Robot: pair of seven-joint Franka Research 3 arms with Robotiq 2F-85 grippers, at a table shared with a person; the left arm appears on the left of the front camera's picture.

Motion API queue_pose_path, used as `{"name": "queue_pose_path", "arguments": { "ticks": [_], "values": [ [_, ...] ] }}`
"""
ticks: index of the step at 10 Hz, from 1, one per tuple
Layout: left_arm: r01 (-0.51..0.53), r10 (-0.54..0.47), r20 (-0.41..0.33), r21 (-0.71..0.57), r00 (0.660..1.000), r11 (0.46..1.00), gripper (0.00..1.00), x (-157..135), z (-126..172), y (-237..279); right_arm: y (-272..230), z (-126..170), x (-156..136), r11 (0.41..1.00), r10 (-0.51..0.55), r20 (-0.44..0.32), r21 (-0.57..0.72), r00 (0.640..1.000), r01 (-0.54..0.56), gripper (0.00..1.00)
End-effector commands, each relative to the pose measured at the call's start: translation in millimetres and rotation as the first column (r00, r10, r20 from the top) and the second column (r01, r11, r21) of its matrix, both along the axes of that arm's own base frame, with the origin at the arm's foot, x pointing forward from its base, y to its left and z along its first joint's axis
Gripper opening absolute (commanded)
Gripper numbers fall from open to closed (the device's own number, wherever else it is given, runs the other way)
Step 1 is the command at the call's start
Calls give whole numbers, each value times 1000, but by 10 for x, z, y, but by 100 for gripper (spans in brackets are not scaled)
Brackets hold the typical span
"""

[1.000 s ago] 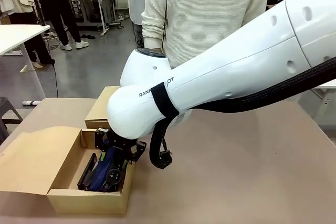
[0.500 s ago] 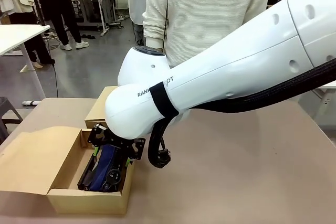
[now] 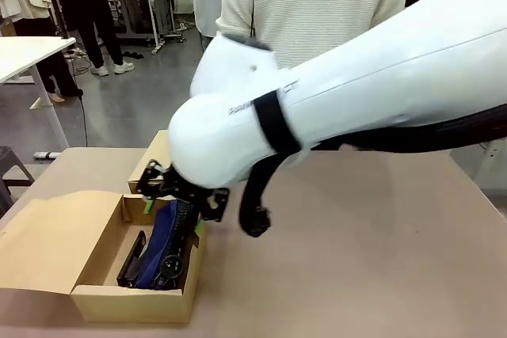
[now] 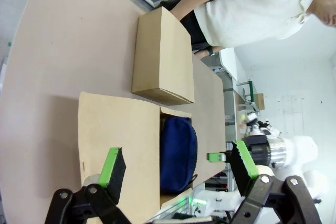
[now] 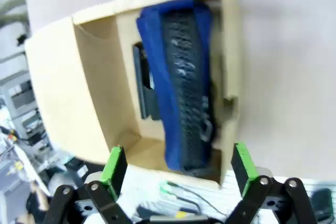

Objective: Place items inside the box.
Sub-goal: Pick up a Pencil pouch or Stapler and place it inside the Mailer Box closest to the robot.

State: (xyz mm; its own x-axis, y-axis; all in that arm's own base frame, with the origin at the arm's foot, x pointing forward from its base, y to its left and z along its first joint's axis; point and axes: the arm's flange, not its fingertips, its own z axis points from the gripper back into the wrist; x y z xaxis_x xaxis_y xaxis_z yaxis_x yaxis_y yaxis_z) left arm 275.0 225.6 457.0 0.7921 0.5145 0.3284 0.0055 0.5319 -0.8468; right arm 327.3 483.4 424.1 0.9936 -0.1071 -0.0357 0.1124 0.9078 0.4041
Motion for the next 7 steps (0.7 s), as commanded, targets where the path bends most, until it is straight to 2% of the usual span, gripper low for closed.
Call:
{"name": "queue_pose_path", "arguments": {
  "ticks": [1, 2, 3, 4, 5, 6, 7],
  "values": [
    [4, -3, 29, -9, 1000, 1000, 100, 2, -3, -8, -880, 334, -253, 993, 116, -6, 31, 993, -116, 100],
    [4, -3, 29, -9, 1000, 1000, 100, 2, -3, -8, -1260, 445, -339, 981, 154, -24, 120, 988, -150, 100],
    [4, -3, 29, -9, 1000, 1000, 100, 2, -3, -8, -1595, 460, -395, 966, 163, -24, 210, 986, -155, 100],
    [4, -3, 29, -9, 1000, 1000, 100, 2, -3, -8, -1725, 397, -405, 950, 160, -11, 274, 987, -151, 100],
    [4, -3, 29, -9, 1000, 1000, 100, 2, -3, -8, -1634, 278, -374, 963, 84, -65, 262, 994, -64, 100],
    [4, -3, 29, -9, 1000, 1000, 100, 2, -3, -8, -1404, 550, -374, 968, 141, 10, 208, 990, -140, 100],
    [4, -3, 29, -9, 1000, 1000, 100, 2, -3, -8, -1404, 550, -374, 968, 141, 10, 208, 990, -140, 100]
  ]
}}
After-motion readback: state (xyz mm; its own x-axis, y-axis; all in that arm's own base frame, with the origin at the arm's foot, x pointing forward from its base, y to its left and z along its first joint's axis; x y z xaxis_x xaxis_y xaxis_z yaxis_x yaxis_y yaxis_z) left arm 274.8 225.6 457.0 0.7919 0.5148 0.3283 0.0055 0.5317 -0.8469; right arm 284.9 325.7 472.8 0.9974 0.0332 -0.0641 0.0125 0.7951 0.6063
